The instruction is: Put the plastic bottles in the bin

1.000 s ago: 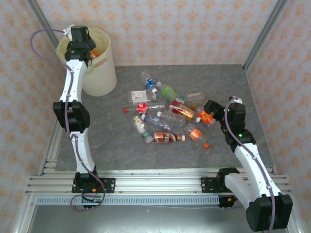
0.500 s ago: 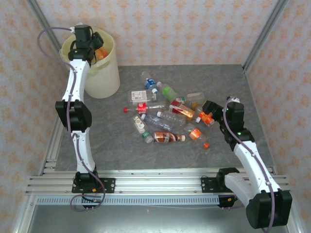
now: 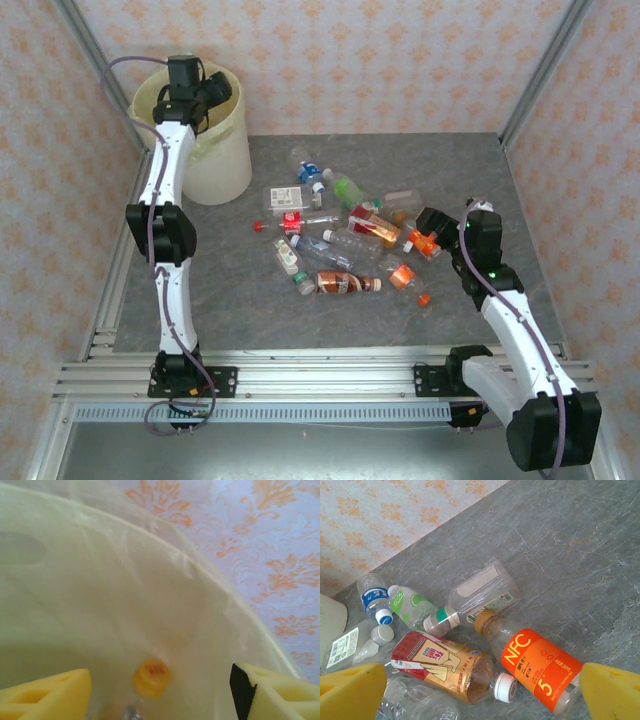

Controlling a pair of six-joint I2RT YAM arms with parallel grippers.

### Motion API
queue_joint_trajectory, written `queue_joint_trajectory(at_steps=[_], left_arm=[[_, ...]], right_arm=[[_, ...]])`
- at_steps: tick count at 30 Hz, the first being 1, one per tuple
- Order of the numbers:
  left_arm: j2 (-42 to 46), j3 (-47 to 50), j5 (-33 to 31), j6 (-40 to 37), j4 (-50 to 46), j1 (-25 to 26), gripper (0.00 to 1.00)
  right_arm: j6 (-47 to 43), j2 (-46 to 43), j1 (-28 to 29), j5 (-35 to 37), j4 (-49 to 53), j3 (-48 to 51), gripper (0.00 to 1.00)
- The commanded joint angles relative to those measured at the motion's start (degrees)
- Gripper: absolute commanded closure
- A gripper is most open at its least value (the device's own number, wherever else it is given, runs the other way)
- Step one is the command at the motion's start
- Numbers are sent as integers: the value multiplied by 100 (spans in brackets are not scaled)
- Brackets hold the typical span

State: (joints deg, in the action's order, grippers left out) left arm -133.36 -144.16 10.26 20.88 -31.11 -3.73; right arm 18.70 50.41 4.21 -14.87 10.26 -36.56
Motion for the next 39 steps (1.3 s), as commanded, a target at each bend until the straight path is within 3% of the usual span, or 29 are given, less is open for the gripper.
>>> queue_joint_trajectory(at_steps=[1,8,13,16,19,25,29,33,36,39], left_arm=[[241,-243,290,-129,-211,30,25],[1101,332,645,-24,-192,30,23],[2053,1279,950,322,15,103,17],[2774,2037,1033,371,150,301,13],[3488,3058,1023,475,480,595,0],[4631,4917,1266,1129,1126,1296,0],[5304,5976,885,1292,1376,1762,0],[5762,6779,601,1515,1498,1913,0],[5930,7078,148,1567,1366,1914,0],[5946,7146,197,1592,1335,1923,0]], right_arm=[[143,-7,36,-82,-131,-15,1],[555,-42,45,62,680,58,1],[553,30,229,-368,1590,281,1],[451,-47,436,-493,1764,454,1],[523,-52,625,-473,1630,602,0],[413,325,1181,-106,1206,753,1],[222,847,1610,329,1137,691,1],[431,1199,1864,1047,1110,650,2],[527,1417,1994,1009,904,693,7],[631,1678,2156,1022,753,710,9]])
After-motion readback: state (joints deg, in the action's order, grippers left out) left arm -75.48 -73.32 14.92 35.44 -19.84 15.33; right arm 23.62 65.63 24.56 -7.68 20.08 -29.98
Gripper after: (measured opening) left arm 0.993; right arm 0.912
